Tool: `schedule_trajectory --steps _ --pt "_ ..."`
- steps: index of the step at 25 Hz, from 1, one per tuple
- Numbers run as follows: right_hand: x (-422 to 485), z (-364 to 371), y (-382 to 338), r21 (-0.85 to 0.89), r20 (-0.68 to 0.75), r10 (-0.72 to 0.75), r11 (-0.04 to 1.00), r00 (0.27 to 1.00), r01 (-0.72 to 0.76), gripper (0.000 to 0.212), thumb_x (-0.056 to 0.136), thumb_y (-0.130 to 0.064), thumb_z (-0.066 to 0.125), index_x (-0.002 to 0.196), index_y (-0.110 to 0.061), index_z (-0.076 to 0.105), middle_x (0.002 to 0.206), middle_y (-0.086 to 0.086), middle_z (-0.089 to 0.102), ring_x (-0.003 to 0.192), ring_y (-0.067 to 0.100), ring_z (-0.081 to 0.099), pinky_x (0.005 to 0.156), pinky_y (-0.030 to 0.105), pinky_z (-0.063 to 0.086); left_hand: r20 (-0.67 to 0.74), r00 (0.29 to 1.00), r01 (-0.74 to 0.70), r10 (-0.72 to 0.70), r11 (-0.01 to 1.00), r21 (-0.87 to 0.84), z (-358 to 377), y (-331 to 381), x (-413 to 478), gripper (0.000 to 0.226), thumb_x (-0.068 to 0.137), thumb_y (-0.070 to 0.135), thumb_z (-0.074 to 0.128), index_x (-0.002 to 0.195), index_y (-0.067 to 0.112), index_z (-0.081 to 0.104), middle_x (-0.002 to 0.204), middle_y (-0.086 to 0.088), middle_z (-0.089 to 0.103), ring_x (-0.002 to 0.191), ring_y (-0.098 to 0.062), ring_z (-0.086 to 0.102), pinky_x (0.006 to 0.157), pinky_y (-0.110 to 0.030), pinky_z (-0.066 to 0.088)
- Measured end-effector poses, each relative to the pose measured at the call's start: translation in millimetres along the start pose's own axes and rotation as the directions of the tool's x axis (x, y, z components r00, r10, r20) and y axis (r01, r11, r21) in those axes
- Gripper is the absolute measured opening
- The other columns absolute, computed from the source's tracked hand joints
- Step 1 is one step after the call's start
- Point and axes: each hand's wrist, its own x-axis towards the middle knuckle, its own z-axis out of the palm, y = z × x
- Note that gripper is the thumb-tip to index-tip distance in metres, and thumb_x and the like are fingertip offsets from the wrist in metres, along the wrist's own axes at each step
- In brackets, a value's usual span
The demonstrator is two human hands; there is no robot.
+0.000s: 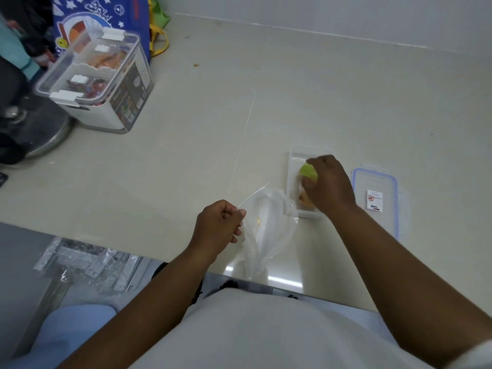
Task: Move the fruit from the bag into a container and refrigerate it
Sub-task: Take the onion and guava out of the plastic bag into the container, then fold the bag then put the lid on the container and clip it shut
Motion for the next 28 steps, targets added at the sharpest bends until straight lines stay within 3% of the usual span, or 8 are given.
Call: schedule_trajectory --steps 3,6,11,16,19,23,26,28 --pt "-70.8 3.2 -7.9 0.251 -0.144 -0.123 0.955 0.982 0.157 0.011 0.087 -0.019 0.064 0.098 -0.017 0.067 0.096 0.000 0.067 0.084 0.016 0.063 0.074 0.033 0.052 -0.038 0.999 0.026 -0.027 0.999 -0.045 -6.2 -5.8 2.1 0.020 0.084 0.026 0.067 0.067 0.017 0.063 0.063 0.002 0.067 0.057 -0.012 0.064 0.056 -0.027 0.056" --pt "-125.6 20.4 -23.1 0.358 0.017 -0.263 0.902 0.965 0.240 0.035 0.095 -0.035 0.053 0.129 -0.027 0.057 0.128 -0.009 0.061 0.118 0.008 0.055 0.102 0.030 0.044 -0.022 0.995 0.093 -0.098 0.983 -0.160 -10.0 -12.2 1.8 0.016 0.089 0.023 0.062 0.077 0.012 0.065 0.084 -0.006 0.072 0.078 -0.018 0.069 0.064 -0.032 0.059" --pt "-129.6 55.8 -59.8 0.076 0.274 -0.436 0.898 0.857 0.432 0.054 0.097 -0.047 0.042 0.148 -0.031 0.035 0.159 0.001 0.029 0.148 0.029 0.022 0.113 0.042 0.028 0.076 0.994 0.078 -0.073 0.995 -0.063 -16.8 -16.9 -3.6 0.029 0.080 0.053 0.063 0.099 0.030 0.066 0.096 0.012 0.072 0.086 -0.005 0.069 0.064 -0.022 0.053" --pt "-126.5 76.1 -71.1 0.038 0.322 -0.452 0.884 0.831 0.466 0.059 0.095 -0.044 0.048 0.148 -0.019 0.037 0.161 0.012 0.024 0.150 0.031 0.015 0.119 0.045 0.025 0.018 0.997 0.073 -0.073 0.997 0.026 -28.6 -42.4 10.9 0.026 0.079 0.014 0.075 0.101 0.024 0.065 0.095 0.002 0.072 0.074 -0.002 0.069 0.059 -0.015 0.053" --pt "-134.6 82.9 -61.1 0.028 0.223 -0.378 0.924 0.898 0.382 0.059 0.093 -0.039 0.056 0.143 -0.009 0.044 0.156 0.016 0.033 0.148 0.031 0.022 0.116 0.043 0.032 -0.055 0.994 0.097 -0.096 0.995 0.011 -40.4 -57.9 26.1 0.023 0.081 0.012 0.072 0.103 0.016 0.066 0.091 0.000 0.073 0.074 -0.003 0.070 0.063 -0.016 0.053" --pt "-127.6 96.0 -59.7 -0.098 0.380 -0.328 0.915 0.865 0.391 0.068 0.093 -0.044 0.052 0.149 -0.009 0.033 0.161 0.014 0.020 0.150 0.032 0.015 0.117 0.048 0.027 -0.071 0.992 0.111 -0.103 0.987 0.119 -46.6 -66.7 47.2 0.038 0.080 0.017 0.072 0.116 0.018 0.059 0.097 0.001 0.068 0.086 -0.015 0.065 0.071 -0.023 0.048" --pt "-94.7 105.0 -72.8 -0.156 0.392 -0.281 0.918 0.876 0.364 0.071 0.092 -0.043 0.054 0.150 -0.010 0.029 0.162 0.015 0.017 0.150 0.032 0.011 0.119 0.049 0.023 -0.110 0.976 -0.137 0.188 0.923 0.358 -49.2 -61.0 58.8 0.057 0.081 0.014 0.071 0.132 0.015 0.047 0.126 -0.007 0.056 0.106 -0.020 0.056 0.087 -0.026 0.046" --pt "-67.9 109.0 -80.4 -0.183 0.389 -0.257 0.920 0.885 0.347 0.071 0.091 -0.043 0.055 0.149 -0.009 0.031 0.162 0.016 0.018 0.150 0.033 0.012 0.119 0.048 0.022 0.029 0.877 -0.396 0.479 0.687 0.609 -52.4 -58.3 68.6 0.061 0.082 0.013 0.067 0.138 0.010 0.043 0.143 -0.012 0.046 0.129 -0.028 0.045 0.105 -0.039 0.040"
